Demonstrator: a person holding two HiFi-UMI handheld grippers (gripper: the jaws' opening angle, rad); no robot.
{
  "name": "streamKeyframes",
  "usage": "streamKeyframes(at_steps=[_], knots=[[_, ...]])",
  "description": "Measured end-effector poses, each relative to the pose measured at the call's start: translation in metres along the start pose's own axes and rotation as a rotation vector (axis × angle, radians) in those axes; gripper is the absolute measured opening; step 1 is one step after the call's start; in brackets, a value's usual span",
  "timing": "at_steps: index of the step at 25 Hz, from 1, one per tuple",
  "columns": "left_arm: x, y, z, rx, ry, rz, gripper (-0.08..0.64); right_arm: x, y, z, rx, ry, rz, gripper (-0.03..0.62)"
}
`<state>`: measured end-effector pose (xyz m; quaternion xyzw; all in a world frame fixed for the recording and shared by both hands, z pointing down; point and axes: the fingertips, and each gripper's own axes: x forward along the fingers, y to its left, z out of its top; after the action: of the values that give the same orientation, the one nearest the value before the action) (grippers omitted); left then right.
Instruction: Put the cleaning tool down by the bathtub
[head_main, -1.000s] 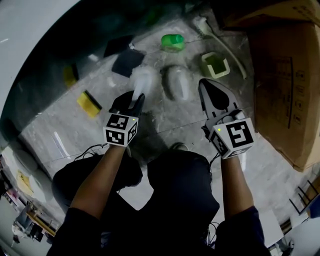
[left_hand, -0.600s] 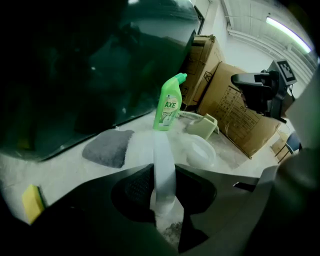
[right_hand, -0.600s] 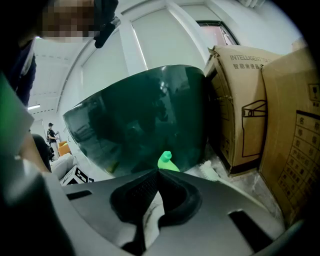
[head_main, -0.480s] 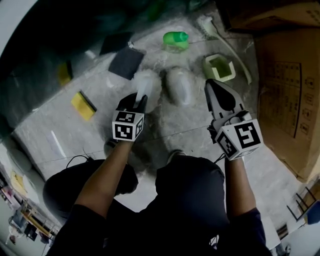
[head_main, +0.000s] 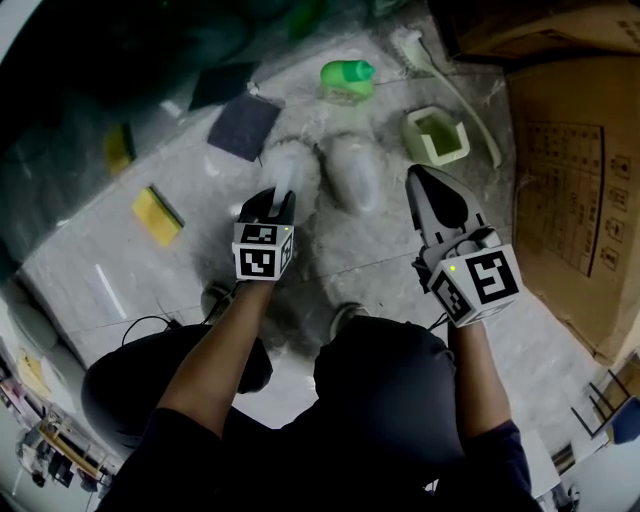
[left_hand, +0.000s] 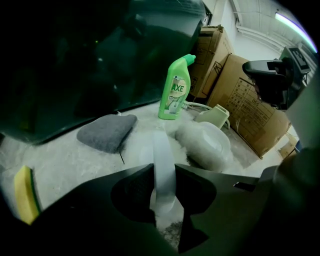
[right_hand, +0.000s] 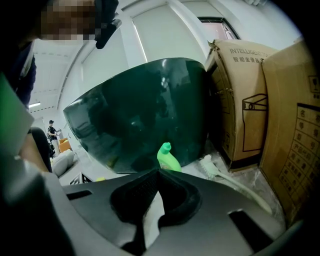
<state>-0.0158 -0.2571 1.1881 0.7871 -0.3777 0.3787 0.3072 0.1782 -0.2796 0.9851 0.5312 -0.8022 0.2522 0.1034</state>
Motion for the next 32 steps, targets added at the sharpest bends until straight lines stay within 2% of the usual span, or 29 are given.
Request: streamKeyframes(at_steps=[6, 9, 18, 22, 28, 32], knots=[[0.001, -0.004, -0.003, 0.036, 0.019, -0.012, 0.112, 0.001, -0.006, -0.006, -0.011, 0.033, -0.032, 0.005], [-0.002, -0.006, -0.002, 0.05, 0.023, -0.033, 0.15, 0.005, -0.004, -0.002, -0.001, 0.022, -0.033, 0.005], [-0.018, -0.007, 0.004, 0.096, 0.024, -0.04, 0.19, 0.009, -0.004, 0.008, 0.004, 0.019, -0.049, 0.005], [-0.034, -0.006, 0.024, 0.095, -0.006, -0.057, 0.192, 0.001, 0.003, 0.018, 0.01, 0.039, -0.068, 0.005], [-0.077, -0.004, 0.063, 0.183, -0.038, -0.095, 0.19, -0.017, 0.026, 0.044, 0.019, 0.101, -0.081, 0.005], [-0.116, 0.001, 0.08, 0.172, -0.045, -0.094, 0.19, -0.036, 0.05, 0.067, 0.024, 0.146, -0.067, 0.005]])
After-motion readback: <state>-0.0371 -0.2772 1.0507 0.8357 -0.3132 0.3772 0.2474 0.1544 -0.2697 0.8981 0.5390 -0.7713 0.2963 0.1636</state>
